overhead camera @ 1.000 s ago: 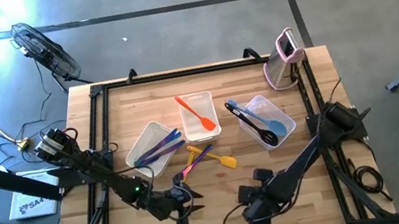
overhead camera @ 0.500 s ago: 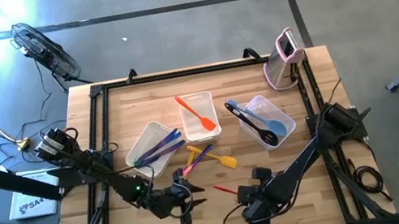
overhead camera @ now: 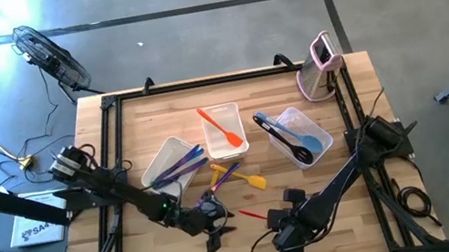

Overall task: Pick & Place Kitchen Items
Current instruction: Put the red spatula into the right white bin

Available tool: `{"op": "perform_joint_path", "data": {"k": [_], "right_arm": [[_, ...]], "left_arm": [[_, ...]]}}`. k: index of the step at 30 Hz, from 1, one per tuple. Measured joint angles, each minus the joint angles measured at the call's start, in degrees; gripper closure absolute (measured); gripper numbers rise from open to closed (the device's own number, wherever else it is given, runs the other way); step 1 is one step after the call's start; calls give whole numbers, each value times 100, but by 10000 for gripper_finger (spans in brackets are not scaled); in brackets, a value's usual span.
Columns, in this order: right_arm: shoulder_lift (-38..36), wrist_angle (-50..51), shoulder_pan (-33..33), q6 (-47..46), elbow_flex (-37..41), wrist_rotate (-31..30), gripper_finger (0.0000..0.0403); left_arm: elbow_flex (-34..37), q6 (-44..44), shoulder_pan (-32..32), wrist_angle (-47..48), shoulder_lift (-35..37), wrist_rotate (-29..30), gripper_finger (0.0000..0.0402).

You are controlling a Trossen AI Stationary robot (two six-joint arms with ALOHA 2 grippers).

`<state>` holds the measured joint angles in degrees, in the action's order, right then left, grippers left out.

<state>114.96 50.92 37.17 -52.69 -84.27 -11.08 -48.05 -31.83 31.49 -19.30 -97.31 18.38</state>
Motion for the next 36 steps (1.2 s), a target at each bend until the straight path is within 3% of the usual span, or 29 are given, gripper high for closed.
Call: {"op": "perform_joint_path", "data": {"k": [4, 12, 16, 21, 24, 28, 31, 36], "right_arm": [[0, -2, -1, 0, -2, -21, 400], [-4, -13, -3, 0, -7, -49, 400], [-9, -14, -3, 0, -7, -49, 400], [-9, -26, -3, -4, -9, -45, 400], [-10, -28, -3, -17, -9, -41, 400], [-11, -37, -5, -20, -9, -17, 400], [-11, -45, -5, -20, -9, 6, 400], [-11, -83, -6, -20, -9, 7, 400]], "left_arm": [[2, 182, 2, -531, -219, 202, 194], [-11, 842, -10, -624, -217, 372, 190], [-335, 1864, -90, 173, -217, 432, 190], [-1135, 2663, -184, 1675, -217, 1083, 190], [-1631, 2752, -316, 2481, -217, 811, 190], [-2073, 2707, -496, 3172, -314, 25, 190], [-2212, 2701, -573, 3195, -473, -414, 190], [-2232, 2725, -560, 3084, -805, -456, 190]]}}
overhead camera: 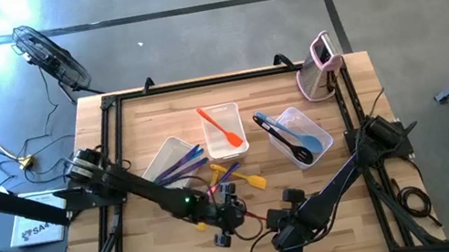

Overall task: Pick & Place Kitchen Items
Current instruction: Put the red spatula into the right white bin

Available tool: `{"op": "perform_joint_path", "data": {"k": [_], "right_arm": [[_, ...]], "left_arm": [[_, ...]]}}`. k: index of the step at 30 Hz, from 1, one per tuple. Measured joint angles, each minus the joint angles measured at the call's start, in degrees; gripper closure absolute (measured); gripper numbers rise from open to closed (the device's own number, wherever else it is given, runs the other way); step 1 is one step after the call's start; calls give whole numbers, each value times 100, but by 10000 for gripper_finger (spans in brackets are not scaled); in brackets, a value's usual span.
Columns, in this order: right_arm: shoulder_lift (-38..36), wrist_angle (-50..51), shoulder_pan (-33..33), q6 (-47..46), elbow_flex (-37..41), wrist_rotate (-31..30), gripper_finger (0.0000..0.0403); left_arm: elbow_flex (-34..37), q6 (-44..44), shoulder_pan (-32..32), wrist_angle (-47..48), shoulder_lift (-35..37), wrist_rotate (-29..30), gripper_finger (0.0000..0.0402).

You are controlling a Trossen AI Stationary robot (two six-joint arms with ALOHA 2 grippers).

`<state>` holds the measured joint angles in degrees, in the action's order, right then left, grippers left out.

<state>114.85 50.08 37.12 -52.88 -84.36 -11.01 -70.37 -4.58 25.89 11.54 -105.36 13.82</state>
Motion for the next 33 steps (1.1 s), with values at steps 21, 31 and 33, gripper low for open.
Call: {"op": "perform_joint_path", "data": {"k": [21, 31, 33], "right_arm": [[-11, -74, -52, 17, -2, 45, 400], [-11, -74, -54, 20, -2, 49, 400], [-11, -80, -54, 20, -2, 47, 400]], "left_arm": [[-277, 433, -4, -324, -619, 57, 190], [-279, 500, -122, -604, -747, -150, 190], [-282, 561, -164, -618, -809, -172, 190]]}}
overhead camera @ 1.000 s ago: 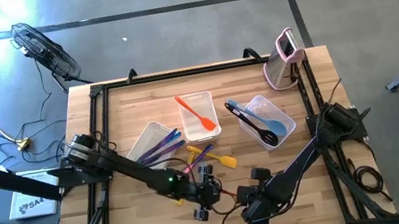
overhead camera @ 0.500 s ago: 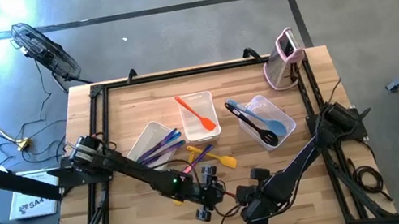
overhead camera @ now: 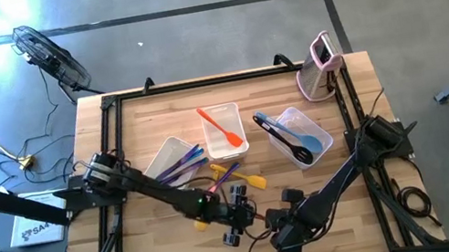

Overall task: Pick & Place Kitchen Items
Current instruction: Put the red spatula into the right white bin

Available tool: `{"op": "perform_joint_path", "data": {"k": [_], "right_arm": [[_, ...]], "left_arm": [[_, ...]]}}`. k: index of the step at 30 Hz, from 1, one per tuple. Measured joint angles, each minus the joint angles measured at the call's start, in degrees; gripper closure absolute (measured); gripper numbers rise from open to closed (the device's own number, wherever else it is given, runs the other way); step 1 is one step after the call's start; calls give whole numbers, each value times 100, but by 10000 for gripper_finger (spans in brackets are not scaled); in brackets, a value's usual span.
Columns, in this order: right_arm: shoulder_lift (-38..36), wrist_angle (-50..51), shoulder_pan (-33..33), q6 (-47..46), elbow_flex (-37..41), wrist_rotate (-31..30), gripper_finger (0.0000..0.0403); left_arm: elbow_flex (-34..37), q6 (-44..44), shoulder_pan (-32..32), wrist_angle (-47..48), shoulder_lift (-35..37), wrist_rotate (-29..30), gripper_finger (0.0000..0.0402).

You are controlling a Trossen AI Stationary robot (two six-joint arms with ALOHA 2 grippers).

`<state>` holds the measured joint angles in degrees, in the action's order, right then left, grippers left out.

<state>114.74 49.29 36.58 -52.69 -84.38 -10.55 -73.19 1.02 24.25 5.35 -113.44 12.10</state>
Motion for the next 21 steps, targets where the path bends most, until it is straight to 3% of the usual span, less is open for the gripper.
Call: {"op": "perform_joint_path", "data": {"k": [6, 10, 21], "right_arm": [[2, -3, 0, 0, 0, -1, 400], [2, -3, 0, 0, 0, 0, 400], [13, -90, -27, 0, 2, 41, 400]], "left_arm": [[2, 45, -115, -143, 1, -125, 192], [5, 179, -146, -147, 1, -283, 214], [8, 964, -247, -345, -202, -1032, 377]]}}
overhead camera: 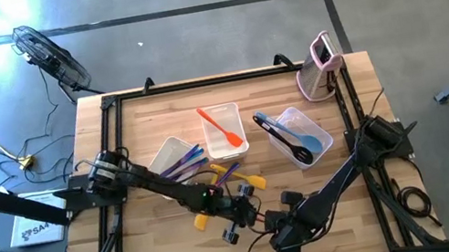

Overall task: Pick & Place Kitchen Items
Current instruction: Put the red spatula into the right white bin

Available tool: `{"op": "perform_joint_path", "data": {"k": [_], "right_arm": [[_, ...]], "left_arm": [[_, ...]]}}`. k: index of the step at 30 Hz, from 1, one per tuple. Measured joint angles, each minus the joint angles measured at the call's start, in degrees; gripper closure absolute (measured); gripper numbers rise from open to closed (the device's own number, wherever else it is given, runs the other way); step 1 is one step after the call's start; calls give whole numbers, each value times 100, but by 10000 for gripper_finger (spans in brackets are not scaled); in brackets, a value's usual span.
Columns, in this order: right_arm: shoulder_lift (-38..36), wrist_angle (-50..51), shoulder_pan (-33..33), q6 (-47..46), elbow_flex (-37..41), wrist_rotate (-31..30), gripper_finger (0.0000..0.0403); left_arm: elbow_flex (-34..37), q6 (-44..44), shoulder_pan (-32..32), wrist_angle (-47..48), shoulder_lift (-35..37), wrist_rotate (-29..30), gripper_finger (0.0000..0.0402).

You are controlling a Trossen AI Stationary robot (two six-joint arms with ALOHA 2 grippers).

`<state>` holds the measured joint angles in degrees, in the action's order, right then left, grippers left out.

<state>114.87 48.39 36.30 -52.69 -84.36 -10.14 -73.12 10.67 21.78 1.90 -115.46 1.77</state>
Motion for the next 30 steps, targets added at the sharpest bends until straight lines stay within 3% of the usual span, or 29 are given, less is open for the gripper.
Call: {"op": "perform_joint_path", "data": {"k": [8, 13, 23, 26, 30], "right_arm": [[11, -149, 30, 422, 2, -186, 396], [-11, -316, 128, 722, -4, -687, 372], [-57, -182, 283, 1053, -2, -878, 226], [-268, 34, 401, 1041, -2, -1506, 191], [-751, 458, 727, 920, 0, -2886, 186]], "left_arm": [[-5, -84, -77, 32, -101, -4, 377], [-3, -181, -77, 78, -107, 2, 377], [-27, -512, -74, 109, -107, -1, 377], [-137, -812, -74, 167, -109, 1, 377], [-369, -1207, -76, 175, -118, 66, 377]]}}
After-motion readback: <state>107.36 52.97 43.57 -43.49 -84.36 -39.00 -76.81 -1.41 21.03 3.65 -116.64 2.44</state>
